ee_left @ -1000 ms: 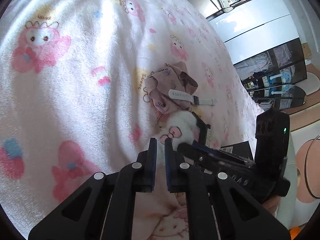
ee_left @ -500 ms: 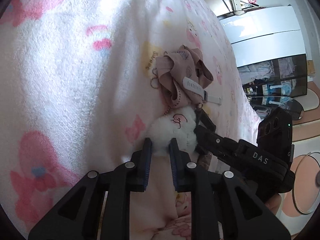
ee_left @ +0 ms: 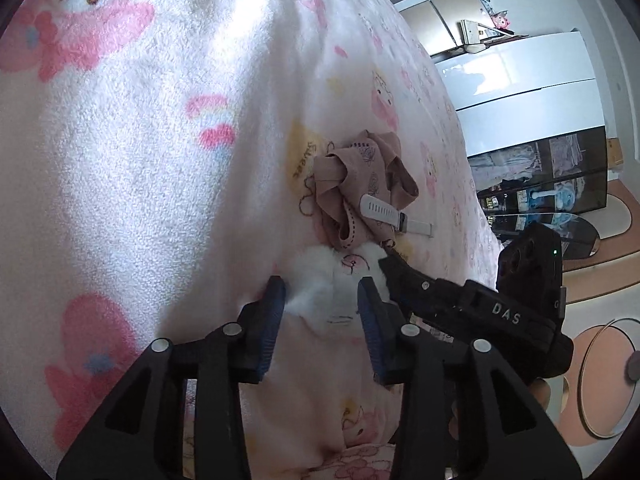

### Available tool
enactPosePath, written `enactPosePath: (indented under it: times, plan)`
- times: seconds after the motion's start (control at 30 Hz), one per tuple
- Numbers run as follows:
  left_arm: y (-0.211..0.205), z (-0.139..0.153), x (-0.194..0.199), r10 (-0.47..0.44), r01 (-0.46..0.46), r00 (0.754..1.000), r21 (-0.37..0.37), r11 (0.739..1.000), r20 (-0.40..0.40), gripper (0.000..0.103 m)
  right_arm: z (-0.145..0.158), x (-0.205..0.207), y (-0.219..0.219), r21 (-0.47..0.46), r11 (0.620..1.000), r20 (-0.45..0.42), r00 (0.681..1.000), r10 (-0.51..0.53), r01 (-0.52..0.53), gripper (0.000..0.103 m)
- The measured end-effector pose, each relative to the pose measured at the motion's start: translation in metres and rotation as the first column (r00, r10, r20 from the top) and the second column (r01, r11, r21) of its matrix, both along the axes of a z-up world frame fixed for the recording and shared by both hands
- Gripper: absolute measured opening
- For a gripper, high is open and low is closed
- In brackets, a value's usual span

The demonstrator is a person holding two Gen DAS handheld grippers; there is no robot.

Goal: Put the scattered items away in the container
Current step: 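Grasp the white plush toy with the right gripper, then carry the white plush toy into the black box and lower it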

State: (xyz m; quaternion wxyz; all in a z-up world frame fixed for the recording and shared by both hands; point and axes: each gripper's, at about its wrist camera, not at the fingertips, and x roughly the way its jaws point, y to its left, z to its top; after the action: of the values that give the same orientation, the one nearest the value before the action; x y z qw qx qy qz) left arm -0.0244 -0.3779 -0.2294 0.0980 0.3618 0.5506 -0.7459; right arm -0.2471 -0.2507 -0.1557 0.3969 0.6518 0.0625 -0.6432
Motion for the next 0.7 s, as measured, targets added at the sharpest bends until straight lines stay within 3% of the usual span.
enactPosePath:
  times: [0.13, 0.17, 0.27, 0.4, 0.47, 0.53, 0.57, 0.7]
  plan:
    - [0.006, -0.007, -0.006, -0.013, 0.013, 1.000, -0.002, 1.000, 0.023, 0.035, -0.014, -0.008, -0.009, -0.065, 0.998, 0.111, 0.994, 0.014, -0.006, 0.048]
    - [0.008, -0.005, -0.006, -0.006, 0.006, 1.000, -0.016, 1.000, 0.030, 0.029, -0.015, -0.005, -0.010, -0.068, 0.997, 0.107, 0.994, 0.031, -0.023, 0.043]
    - [0.015, 0.011, -0.005, -0.013, 0.015, 1.000, -0.067, 0.998, 0.022, 0.026, -0.001, 0.005, -0.002, -0.109, 0.993, 0.077, 0.996, 0.051, -0.042, 0.035]
    - [0.035, 0.043, -0.008, -0.144, 0.138, 0.988, -0.088, 0.987, -0.057, 0.026, 0.037, 0.012, 0.039, -0.171, 0.985, 0.040, 0.999, -0.008, 0.015, 0.033]
    - [0.056, 0.067, -0.011, -0.246, 0.233, 0.966, -0.141, 0.962, -0.077, 0.026, 0.061, 0.020, 0.071, -0.201, 0.977, 0.015, 0.998, -0.065, 0.067, 0.033]
    - [0.081, 0.092, -0.012, -0.338, 0.312, 0.936, -0.216, 0.925, -0.096, 0.026, 0.074, 0.073, 0.098, -0.243, 0.961, 0.005, 0.991, -0.136, 0.133, 0.033]
    - [0.093, 0.102, -0.014, -0.378, 0.346, 0.920, -0.239, 0.907, -0.104, 0.026, 0.081, 0.078, 0.111, -0.267, 0.950, -0.005, 0.986, -0.169, 0.161, 0.033]
    - [0.138, 0.124, -0.018, -0.500, 0.458, 0.854, -0.245, 0.855, -0.148, 0.026, 0.098, 0.102, 0.162, -0.317, 0.912, -0.041, 0.957, -0.288, 0.260, 0.033]
